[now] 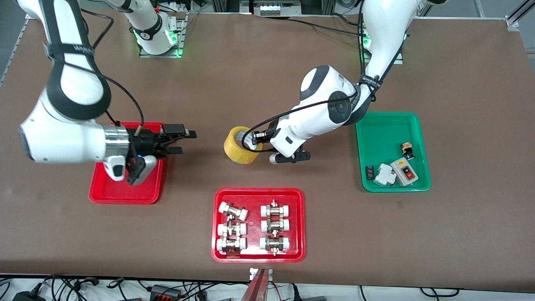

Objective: Left arm passes tape to right arm into tray
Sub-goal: 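Lift the tape with the left gripper while the right gripper approaches, then close the right gripper on the tape held by the left gripper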

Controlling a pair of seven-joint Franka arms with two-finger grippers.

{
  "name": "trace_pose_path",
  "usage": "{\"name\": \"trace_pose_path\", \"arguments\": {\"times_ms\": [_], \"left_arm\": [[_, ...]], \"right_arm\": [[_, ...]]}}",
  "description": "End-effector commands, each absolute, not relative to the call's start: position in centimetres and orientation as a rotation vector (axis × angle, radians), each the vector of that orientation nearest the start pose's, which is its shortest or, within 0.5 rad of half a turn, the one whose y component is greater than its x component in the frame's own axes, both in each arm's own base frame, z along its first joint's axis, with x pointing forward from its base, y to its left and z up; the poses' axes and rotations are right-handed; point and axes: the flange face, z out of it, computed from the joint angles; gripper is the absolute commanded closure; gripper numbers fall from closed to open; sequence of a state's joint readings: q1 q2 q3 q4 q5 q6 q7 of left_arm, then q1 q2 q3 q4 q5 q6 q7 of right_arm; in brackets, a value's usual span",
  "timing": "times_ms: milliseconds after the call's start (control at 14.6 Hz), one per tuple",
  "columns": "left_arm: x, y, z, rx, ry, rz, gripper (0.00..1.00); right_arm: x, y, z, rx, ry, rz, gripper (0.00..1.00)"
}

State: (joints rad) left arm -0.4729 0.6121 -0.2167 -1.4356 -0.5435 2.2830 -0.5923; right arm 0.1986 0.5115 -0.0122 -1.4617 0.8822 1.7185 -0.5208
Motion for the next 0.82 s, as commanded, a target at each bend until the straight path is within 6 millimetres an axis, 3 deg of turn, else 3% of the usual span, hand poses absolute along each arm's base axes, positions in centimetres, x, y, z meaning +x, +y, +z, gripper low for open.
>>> {"name": "trace_pose_path", "arguments": {"times_ms": [0, 274, 548, 753], "left_arm": [[58.9, -46.9, 37.7, 2.473, 0.436, -0.19, 1.0], [58.6, -47.4, 37.0, 2.476, 0.441, -0.187, 1.0], [58.6, -47.4, 36.7, 2.48, 0.433, -0.187, 1.0], [58.6, -47.4, 36.7, 2.48, 0.435, -0.188, 0.99]], "right_arm": [[67.2, 21.0, 37.0, -2.113, -0.546, 0.056, 0.0], [66.8, 24.6, 35.5, -2.068, -0.545, 0.034, 0.0], [66.7, 25.0, 35.6, -2.054, -0.543, 0.028, 0.0], [65.9, 27.0, 35.6, -2.051, -0.579, 0.044, 0.0]]}}
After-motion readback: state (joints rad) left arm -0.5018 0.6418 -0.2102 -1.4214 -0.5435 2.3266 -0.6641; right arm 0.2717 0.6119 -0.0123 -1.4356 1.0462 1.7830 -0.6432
